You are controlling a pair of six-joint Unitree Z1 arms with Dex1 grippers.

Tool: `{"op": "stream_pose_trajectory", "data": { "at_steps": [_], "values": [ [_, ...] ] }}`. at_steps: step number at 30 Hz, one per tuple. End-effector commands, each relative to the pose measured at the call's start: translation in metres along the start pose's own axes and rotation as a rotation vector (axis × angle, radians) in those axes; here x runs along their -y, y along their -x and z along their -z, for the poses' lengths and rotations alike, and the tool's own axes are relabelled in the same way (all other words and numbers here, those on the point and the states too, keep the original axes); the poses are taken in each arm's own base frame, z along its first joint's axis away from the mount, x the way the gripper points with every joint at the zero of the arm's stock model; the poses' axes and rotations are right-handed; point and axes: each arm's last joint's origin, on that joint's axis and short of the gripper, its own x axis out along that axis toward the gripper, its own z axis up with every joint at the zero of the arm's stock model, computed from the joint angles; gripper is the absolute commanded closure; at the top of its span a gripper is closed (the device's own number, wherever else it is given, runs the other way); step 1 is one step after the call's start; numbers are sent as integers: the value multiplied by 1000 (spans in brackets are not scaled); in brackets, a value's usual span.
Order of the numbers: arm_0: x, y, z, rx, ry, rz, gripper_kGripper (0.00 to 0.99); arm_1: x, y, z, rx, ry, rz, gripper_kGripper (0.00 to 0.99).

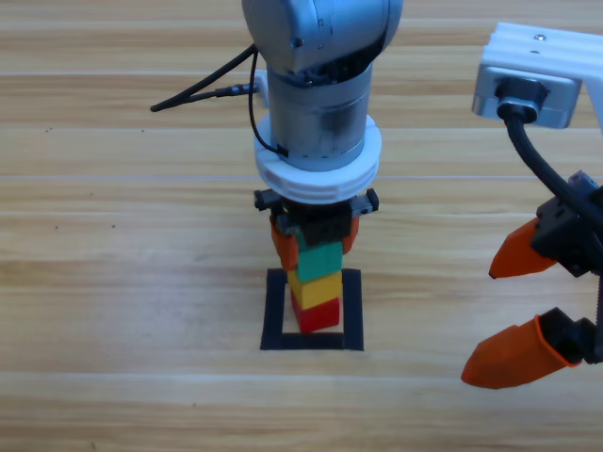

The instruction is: Stack the blocks in the rectangular block: red at the bottom, yellow in the middle, green on top

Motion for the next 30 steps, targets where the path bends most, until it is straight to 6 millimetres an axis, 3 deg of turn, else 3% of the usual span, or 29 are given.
{"op": "stream_pose_trajectory", "data": {
  "at_steps": [1,25,27,30],
  "values": [
    [6,-30,8,-26,-23,-78,932,3,-5,9,-28,-13,-5,2],
    [9,-44,6,-35,-22,-105,932,3,-4,10,-29,-8,-13,2],
    [8,-42,4,-35,-22,-101,866,2,-4,10,-29,-8,-14,2],
    [8,-36,3,-29,-24,-85,585,2,-4,10,-29,-6,-16,2]
  ]
}}
